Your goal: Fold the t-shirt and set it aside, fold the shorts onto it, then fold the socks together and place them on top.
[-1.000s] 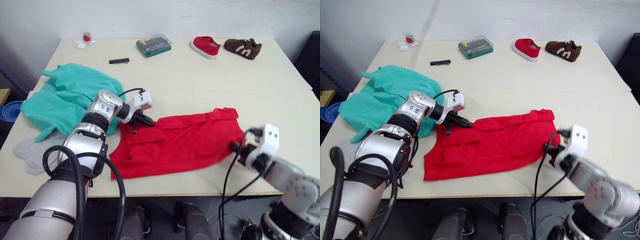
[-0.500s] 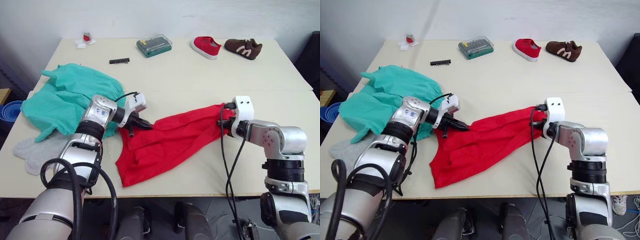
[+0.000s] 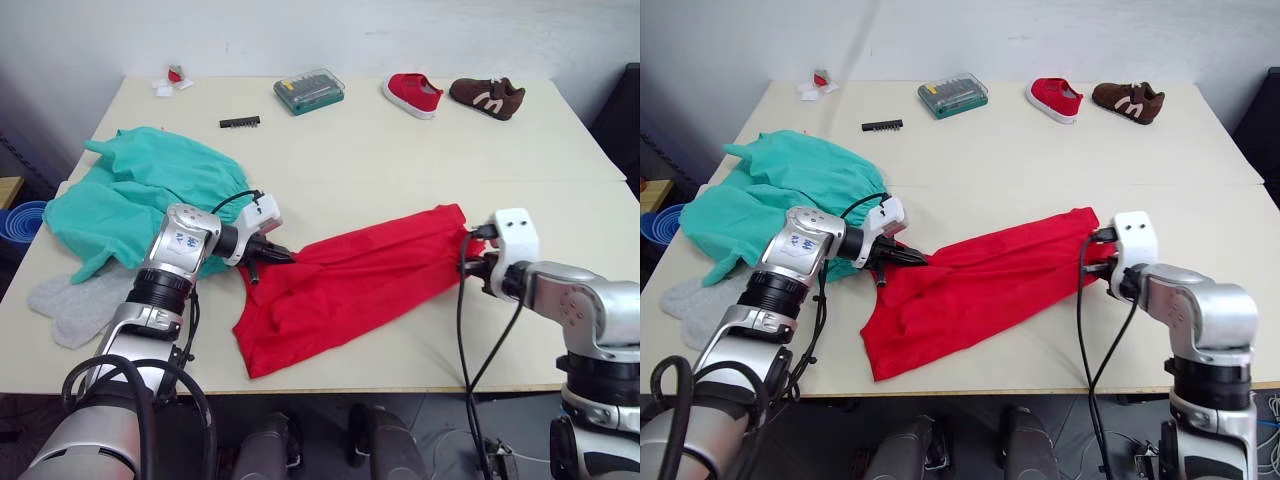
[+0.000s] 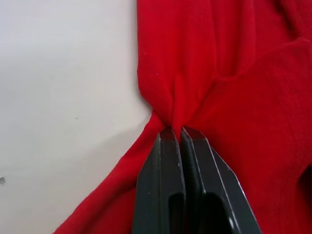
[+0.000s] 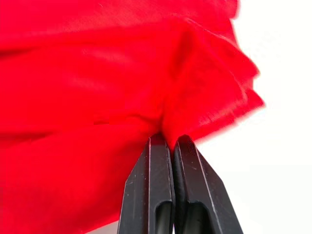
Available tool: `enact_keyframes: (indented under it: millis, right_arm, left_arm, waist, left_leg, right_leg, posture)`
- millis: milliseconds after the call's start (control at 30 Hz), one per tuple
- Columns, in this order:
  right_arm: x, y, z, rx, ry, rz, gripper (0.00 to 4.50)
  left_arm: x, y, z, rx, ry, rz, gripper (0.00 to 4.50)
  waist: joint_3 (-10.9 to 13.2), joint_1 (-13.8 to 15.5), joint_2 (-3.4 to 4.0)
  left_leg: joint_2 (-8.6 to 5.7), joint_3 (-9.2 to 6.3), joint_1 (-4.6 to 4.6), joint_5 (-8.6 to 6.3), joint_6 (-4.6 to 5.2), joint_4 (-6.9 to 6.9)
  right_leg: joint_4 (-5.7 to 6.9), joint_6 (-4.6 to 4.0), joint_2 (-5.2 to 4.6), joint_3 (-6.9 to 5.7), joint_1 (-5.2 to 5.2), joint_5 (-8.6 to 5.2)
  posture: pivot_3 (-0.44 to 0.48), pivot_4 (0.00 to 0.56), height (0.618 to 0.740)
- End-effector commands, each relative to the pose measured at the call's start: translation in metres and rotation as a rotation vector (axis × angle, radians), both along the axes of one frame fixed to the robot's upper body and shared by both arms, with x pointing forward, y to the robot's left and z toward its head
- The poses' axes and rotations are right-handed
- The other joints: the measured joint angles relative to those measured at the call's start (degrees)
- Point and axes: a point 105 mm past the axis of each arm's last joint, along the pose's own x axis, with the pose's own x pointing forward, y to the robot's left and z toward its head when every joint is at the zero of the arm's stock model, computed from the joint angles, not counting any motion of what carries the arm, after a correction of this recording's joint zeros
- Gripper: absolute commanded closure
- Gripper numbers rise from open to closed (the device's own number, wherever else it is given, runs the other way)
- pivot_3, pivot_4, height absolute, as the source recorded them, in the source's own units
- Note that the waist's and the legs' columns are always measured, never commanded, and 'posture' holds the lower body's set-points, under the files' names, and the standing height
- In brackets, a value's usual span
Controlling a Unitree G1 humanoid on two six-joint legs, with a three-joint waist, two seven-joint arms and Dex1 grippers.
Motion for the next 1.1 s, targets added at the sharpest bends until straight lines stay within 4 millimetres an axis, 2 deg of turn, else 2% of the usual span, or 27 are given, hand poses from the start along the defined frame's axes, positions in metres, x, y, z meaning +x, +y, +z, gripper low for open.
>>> enact_keyframes:
  millis: [33,167,200,300,367,567,733,867,1100]
  right_arm:
    - [-0.015,-0.014,0.016,0.01,-0.072,-0.076,4.49]
    - [-0.031,-0.024,0.011,0.053,-0.052,-0.166,4.49]
    - [-0.034,-0.023,0.009,0.066,-0.042,-0.172,4.49]
    - [-0.039,-0.017,-0.013,0.102,0.041,-0.184,4.49]
    - [-0.034,-0.007,-0.023,0.122,0.072,-0.16,4.49]
    - [0.012,0.019,-0.034,0.17,0.081,-0.109,4.49]
    - [0.058,0.033,-0.029,0.15,0.044,-0.064,4.49]
    - [0.088,0.043,-0.025,0.116,0.025,-0.03,4.49]
    - [0.116,0.057,-0.017,0.054,-0.004,0.024,4.49]
  left_arm:
    - [-0.001,0.003,-0.001,0.012,-0.005,0.006,4.5]
    - [0.001,0.001,-0.002,0.013,-0.011,0.01,4.5]
    - [0.002,0.0,-0.002,0.011,-0.011,0.01,4.5]
    - [-0.001,-0.003,-0.002,0.015,0.001,-0.012,4.5]
    - [-0.007,-0.005,-0.002,0.019,0.022,-0.035,4.5]
    - [-0.021,-0.003,-0.009,0.036,0.054,-0.058,4.5]
    - [-0.033,0.001,-0.012,0.015,0.089,-0.013,4.5]
    - [-0.05,0.0,-0.015,-0.029,0.141,0.043,4.5]
    - [-0.07,0.0,-0.021,-0.107,0.211,0.196,4.5]
  waist:
    - [0.0,0.0,0.0]
    - [0.0,0.2,0.0]
    - [0.0,0.2,0.0]
    - [0.0,0.2,0.01]
    - [0.0,0.1,0.02]
    - [-0.1,-0.9,-0.06]
    - [-0.1,-1.7,-0.14]
    - [-0.1,-2.1,-0.14]
    - [-0.2,-2.2,-0.18]
  left_leg:
    - [0.0,0.0,0.0,0.0,0.0,0.0]
    - [0.0,0.01,0.01,0.0,0.0,0.0]
    - [0.0,0.0,0.01,0.0,0.0,0.01]
    - [0.0,0.0,0.02,0.0,0.0,0.0]
    - [-0.01,0.0,0.02,0.0,0.0,0.0]
    - [0.0,0.14,0.23,-0.04,-0.06,-0.01]
    - [0.03,0.27,0.79,-0.23,-0.45,-0.14]
    - [0.05,0.42,0.94,-0.23,-0.47,-0.19]
    - [0.1,0.45,1.0,-0.22,-0.55,-0.2]
  right_leg:
    - [0.0,0.0,0.0,0.0,0.0,0.0]
    - [0.0,0.0,-0.01,0.0,0.01,0.0]
    - [0.0,0.0,-0.01,0.0,0.01,0.0]
    - [0.0,0.0,0.0,0.0,0.02,0.0]
    - [0.0,0.0,-0.01,0.01,0.0,0.0]
    - [-0.05,-0.01,0.04,0.18,0.05,0.01]
    - [0.0,-0.06,0.04,0.44,0.34,-0.02]
    - [0.04,-0.08,0.08,0.61,0.38,-0.03]
    - [0.08,-0.13,0.11,0.69,0.39,-0.06]
  posture:
    - [0.0,0.15,0.74]
    - [0.0,0.15,0.74]
    - [0.0,0.15,0.74]
    - [0.0,0.15,0.74]
    - [0.0,0.15,0.74]
    - [0.0,0.15,0.74]
    - [0.0,0.15,0.74]
    - [0.0,0.15,0.74]
    - [0.0,0.15,0.74]
